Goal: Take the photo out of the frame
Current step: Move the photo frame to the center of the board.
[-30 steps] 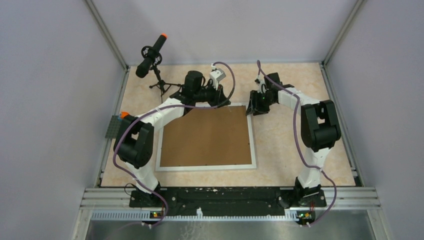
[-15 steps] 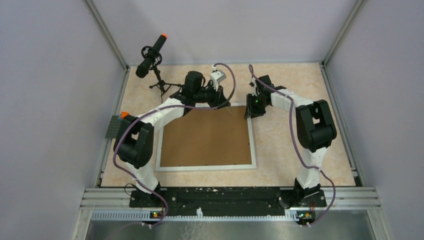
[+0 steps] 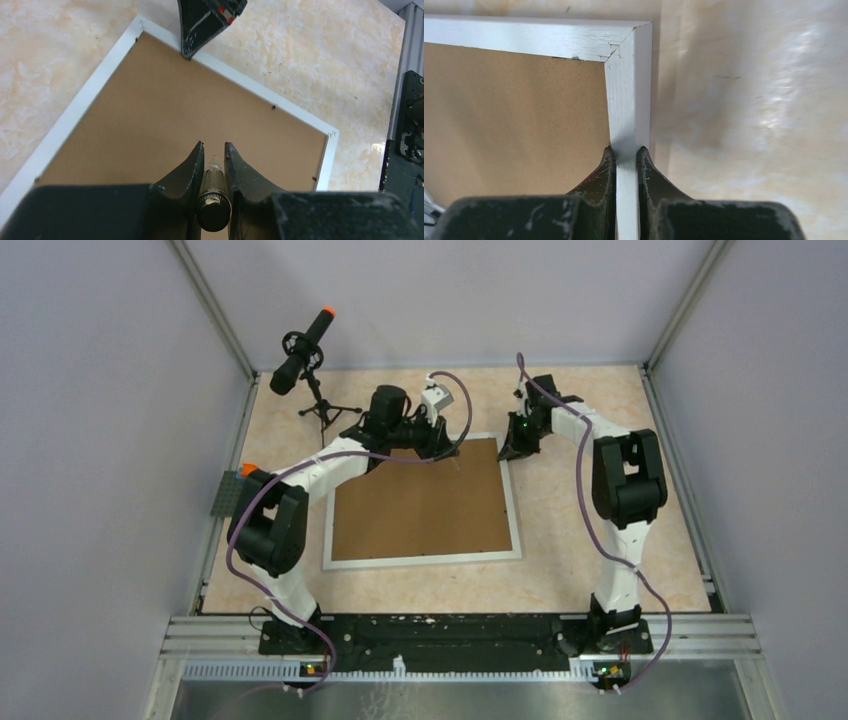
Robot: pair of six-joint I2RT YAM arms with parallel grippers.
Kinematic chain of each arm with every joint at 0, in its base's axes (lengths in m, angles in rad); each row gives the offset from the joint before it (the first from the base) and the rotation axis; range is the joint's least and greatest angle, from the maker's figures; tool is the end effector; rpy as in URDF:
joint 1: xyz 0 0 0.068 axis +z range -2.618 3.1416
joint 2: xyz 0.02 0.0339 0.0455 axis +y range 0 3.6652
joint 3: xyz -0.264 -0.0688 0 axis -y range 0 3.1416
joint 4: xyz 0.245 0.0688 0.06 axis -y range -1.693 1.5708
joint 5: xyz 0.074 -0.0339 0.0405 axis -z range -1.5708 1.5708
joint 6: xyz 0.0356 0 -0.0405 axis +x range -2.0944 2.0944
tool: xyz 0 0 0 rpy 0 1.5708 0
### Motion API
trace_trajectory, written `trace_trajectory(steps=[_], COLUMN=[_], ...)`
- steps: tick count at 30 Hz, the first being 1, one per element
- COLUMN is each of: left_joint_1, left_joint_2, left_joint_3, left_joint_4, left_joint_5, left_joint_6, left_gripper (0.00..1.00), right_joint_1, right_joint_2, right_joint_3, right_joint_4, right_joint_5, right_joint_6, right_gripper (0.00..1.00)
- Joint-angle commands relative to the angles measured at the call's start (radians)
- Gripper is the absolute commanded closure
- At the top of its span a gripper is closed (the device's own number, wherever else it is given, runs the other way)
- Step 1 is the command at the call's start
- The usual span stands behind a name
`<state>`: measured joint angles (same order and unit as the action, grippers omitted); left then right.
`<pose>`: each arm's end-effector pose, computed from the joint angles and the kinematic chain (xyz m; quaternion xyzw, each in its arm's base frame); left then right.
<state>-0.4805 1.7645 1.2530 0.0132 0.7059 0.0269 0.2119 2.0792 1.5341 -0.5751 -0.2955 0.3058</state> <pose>0.3464 -0.2066 0.2566 0.3734 0.7365 -0.3973 0.4003 0.4242 0.1019 0.1711 0.0124 0.9646 0.1953 0.1769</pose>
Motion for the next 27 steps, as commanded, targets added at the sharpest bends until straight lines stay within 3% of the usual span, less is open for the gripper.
trace_trajectory(steps=[1, 5, 11, 15, 21, 27], left_joint_1=[0.003, 0.001, -0.001, -0.001, -0.001, -0.003], left_joint_2=[0.003, 0.026, 0.046, 0.053, 0.079, 0.096], left_joint_3=[0.033, 0.060, 0.101, 0.130, 0.149, 0.151], left_joint_4=[0.007, 0.008, 0.068, 0.139, 0.253, 0.311], left_joint_5=[-0.002, 0.020, 0.080, 0.112, 0.127, 0.169], left_joint_6=[0.025, 0.001, -0.112, -0.237, -0.431, -0.533], left_gripper=[1.00, 1.00, 1.00, 1.00, 1.00, 1.00], right_joint_1=[-0.124, -0.186, -0.189, -0.191, -0.143, -0.001], right_joint_2=[0.069, 0.071, 0.011, -0.195, -0.401, -0.509], right_joint_3=[-0.012, 0.027, 0.134, 0.009, -0.167, -0.296], right_joint_4=[0.019, 0.072, 0.040, 0.094, 0.183, 0.281], right_joint_5=[0.177, 0.087, -0.091, -0.264, -0.589, -0.612], right_joint_6=[-0.007, -0.059, -0.286, -0.425, -0.446, -0.485], right_gripper=[1.00, 1.00, 0.44, 0.30, 0.24, 0.24])
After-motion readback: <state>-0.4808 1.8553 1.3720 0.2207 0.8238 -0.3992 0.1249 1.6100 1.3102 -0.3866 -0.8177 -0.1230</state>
